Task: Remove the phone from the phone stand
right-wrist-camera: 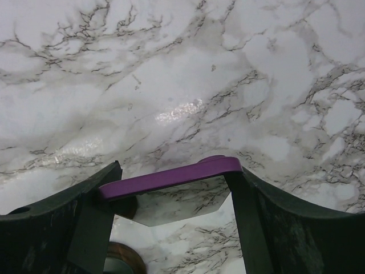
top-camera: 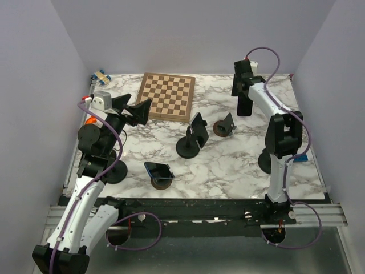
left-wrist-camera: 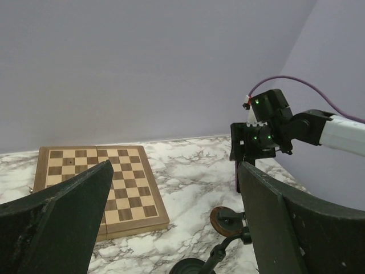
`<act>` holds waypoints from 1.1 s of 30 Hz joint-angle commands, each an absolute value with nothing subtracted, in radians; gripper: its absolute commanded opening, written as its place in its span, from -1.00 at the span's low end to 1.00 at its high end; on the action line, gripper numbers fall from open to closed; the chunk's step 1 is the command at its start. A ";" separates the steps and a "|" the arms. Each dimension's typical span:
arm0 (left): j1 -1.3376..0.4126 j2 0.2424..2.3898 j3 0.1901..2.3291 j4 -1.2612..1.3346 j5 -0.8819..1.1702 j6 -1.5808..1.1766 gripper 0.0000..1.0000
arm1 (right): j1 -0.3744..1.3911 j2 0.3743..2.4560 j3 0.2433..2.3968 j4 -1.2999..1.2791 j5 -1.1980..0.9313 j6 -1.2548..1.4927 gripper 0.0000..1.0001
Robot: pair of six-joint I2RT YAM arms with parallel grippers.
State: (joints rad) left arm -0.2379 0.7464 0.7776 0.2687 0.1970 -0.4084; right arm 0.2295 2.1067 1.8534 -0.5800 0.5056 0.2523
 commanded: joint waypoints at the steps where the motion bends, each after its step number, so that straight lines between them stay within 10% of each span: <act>1: -0.231 0.753 0.795 0.292 0.225 -0.429 0.97 | 0.219 2.192 1.999 -0.719 0.557 0.280 -0.99; 33: -0.168 0.795 0.785 0.347 0.302 -0.524 0.97 | 0.200 2.576 2.364 -0.646 0.458 0.390 -0.63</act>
